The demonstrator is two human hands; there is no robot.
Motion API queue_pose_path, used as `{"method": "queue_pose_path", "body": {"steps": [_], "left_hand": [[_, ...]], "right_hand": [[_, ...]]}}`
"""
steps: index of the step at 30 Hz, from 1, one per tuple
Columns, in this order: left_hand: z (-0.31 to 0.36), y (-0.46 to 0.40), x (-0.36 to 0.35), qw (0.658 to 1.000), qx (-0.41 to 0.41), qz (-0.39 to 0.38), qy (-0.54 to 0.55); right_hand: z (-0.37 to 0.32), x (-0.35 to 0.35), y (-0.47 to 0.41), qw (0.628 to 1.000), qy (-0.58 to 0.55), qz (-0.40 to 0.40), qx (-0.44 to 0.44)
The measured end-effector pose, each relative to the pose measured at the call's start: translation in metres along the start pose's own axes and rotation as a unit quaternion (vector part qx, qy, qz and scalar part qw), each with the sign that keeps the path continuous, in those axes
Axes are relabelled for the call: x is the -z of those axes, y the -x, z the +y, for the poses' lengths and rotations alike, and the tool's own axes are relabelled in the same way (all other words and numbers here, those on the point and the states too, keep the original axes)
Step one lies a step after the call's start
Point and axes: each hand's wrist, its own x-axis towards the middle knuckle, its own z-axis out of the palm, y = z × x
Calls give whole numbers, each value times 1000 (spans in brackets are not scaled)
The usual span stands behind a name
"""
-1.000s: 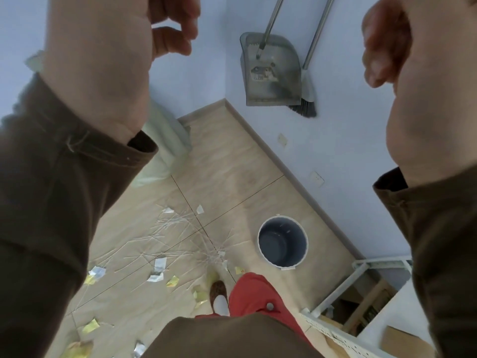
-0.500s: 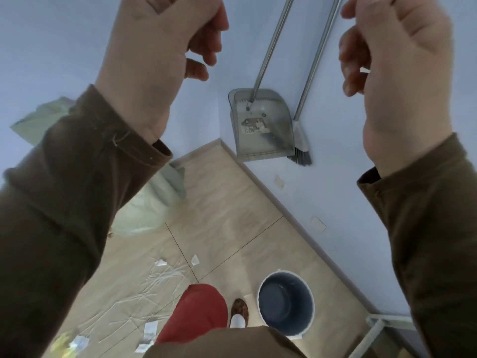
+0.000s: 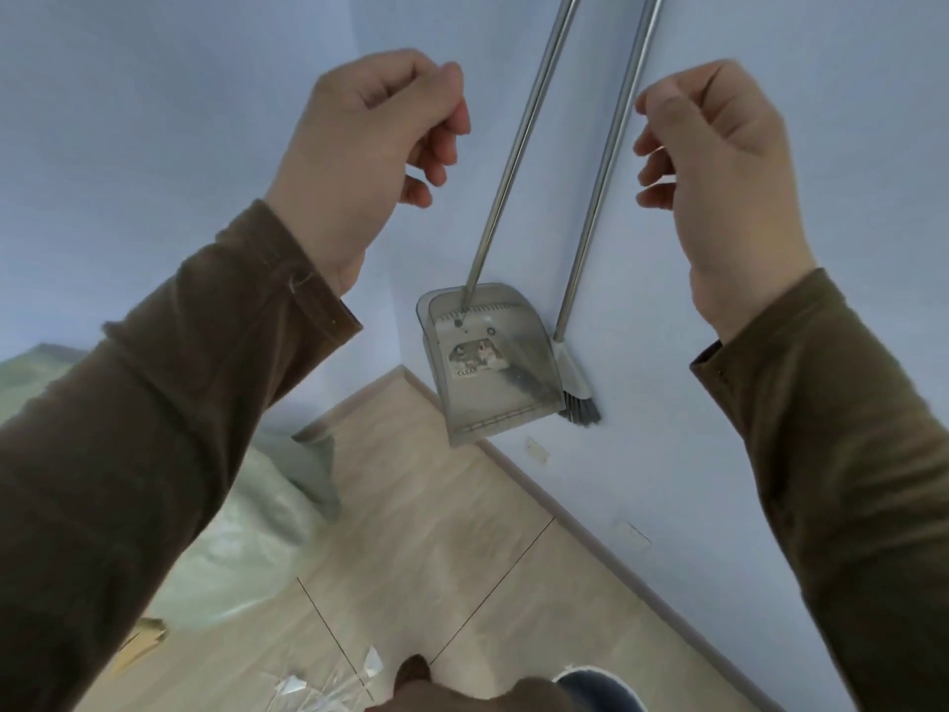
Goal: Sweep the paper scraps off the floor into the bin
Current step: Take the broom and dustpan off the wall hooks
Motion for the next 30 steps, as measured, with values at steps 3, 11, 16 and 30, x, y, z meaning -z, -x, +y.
{"method": "queue_pose_path", "body": {"steps": [3, 11, 16, 30], "left_hand": [[-10, -35, 7, 999, 10, -22, 28], [-34, -138, -13, 996, 2, -52, 73], [-44, -212, -40, 998, -17, -55, 39], [-36, -367, -108, 995, -52, -57, -59]], "right_hand": [[-1, -13, -29, 1000, 4, 18, -13], [7, -13, -113, 996, 71, 61, -9], [20, 6, -171, 988, 126, 85, -26], [30, 8, -296, 927, 361, 103, 15]]}}
